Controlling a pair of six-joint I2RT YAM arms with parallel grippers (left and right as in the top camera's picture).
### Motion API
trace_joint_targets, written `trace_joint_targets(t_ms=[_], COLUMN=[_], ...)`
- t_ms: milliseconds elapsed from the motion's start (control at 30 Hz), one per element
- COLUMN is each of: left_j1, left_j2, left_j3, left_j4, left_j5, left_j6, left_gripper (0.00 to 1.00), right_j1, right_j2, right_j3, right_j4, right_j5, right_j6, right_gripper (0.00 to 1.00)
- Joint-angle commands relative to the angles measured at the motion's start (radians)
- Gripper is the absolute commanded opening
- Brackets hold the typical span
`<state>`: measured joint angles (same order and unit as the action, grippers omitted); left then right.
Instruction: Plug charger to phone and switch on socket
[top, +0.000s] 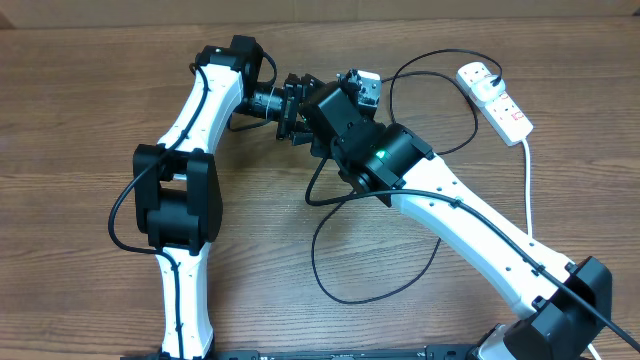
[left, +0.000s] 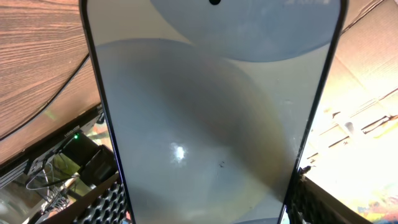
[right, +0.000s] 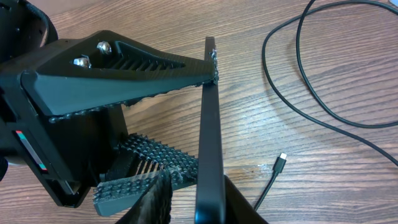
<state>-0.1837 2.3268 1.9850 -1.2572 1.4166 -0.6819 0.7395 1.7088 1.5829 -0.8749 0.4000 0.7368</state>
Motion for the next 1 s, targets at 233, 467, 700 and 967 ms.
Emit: trace_joint_targets(t_ms=[233,467,700,967], left_j1=[-0.006,-0.007,-0.007,-0.007], left_j2=[0.009,0.009,0.009,0.009], left_j3=[0.031,0.031,0.031,0.031], left_j4=[0.001,0.001,0.001,0.001], left_j5=[0.043,0.043,0.043,0.043], left_j6=[-0.007,-0.014,-0.014,-0.014], left_gripper=[0.66,0.67,0.67,0.67], right_j1=[0.001,0.001,0.001,0.000], right_j2=[-0.003,-0.003,-0.003,-0.003], right_j3=[0.029,0.029,0.029,0.029], right_j4=[0.010,0.009,0.010,0.005], right_j5=[0.010,0.017,0.017,0.018], right_j6=[-0.005,-0.004,0.000,0.022], right_gripper=[0.18,0.15,0.11,0.04])
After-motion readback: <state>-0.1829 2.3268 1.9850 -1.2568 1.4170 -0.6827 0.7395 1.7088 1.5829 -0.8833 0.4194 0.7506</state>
